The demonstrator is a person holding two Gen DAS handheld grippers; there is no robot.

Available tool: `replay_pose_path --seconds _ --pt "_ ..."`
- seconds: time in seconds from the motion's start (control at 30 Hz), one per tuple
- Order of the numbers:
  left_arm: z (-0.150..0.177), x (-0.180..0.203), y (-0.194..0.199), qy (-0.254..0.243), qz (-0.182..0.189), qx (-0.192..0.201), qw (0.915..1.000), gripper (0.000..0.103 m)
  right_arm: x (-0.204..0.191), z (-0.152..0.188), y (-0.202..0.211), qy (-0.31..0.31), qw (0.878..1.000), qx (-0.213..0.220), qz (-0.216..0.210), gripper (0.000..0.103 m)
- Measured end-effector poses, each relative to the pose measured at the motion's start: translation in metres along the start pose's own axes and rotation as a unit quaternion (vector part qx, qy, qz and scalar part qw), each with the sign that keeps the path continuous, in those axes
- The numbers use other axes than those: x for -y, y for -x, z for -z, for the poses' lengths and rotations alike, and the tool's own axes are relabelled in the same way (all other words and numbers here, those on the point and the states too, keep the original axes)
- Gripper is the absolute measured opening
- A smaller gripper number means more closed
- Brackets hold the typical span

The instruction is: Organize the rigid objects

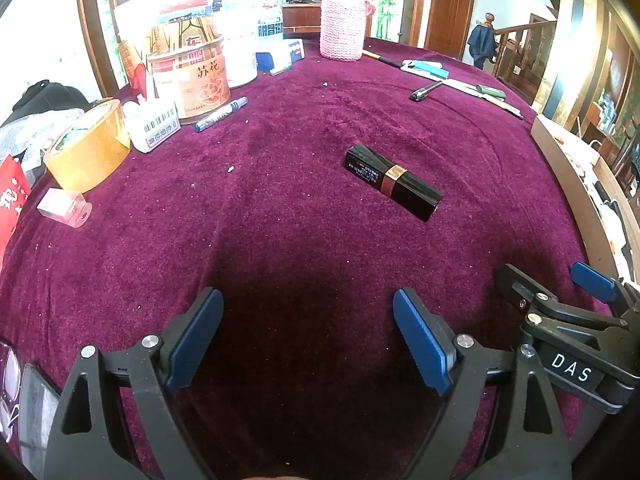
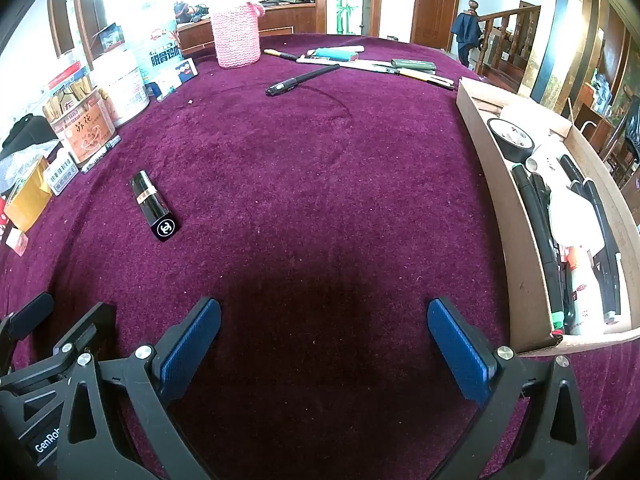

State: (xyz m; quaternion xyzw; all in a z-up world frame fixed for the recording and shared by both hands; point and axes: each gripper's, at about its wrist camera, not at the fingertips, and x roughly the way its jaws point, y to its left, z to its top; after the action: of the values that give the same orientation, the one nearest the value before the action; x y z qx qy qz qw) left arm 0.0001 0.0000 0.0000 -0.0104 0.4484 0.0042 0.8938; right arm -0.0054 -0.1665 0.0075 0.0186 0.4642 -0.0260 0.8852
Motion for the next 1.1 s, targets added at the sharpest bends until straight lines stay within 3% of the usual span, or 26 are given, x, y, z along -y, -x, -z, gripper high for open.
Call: replay_pose_path --seconds 0.2,0.37,1.1 --pt "0.0034 0.0014 0.0031 -0.014 -0.001 -0.004 0.9999 0.089 0.0002 -0.0001 0.0 -0.001 1.0 0.0 -0.001 0.101" --pt "0.0057 0.0034 0.001 -0.027 0.015 -0.03 0.9991 0.103 -0.0002 -0.0001 -0.0002 0.0 1.0 0.0 0.001 0.101" --pt "0.0065 0.0074 0.0022 -0.023 0.008 -0.024 0.9994 0.103 -0.0001 -0.0002 -0.0002 0.0 1.0 0.0 0.001 0.101"
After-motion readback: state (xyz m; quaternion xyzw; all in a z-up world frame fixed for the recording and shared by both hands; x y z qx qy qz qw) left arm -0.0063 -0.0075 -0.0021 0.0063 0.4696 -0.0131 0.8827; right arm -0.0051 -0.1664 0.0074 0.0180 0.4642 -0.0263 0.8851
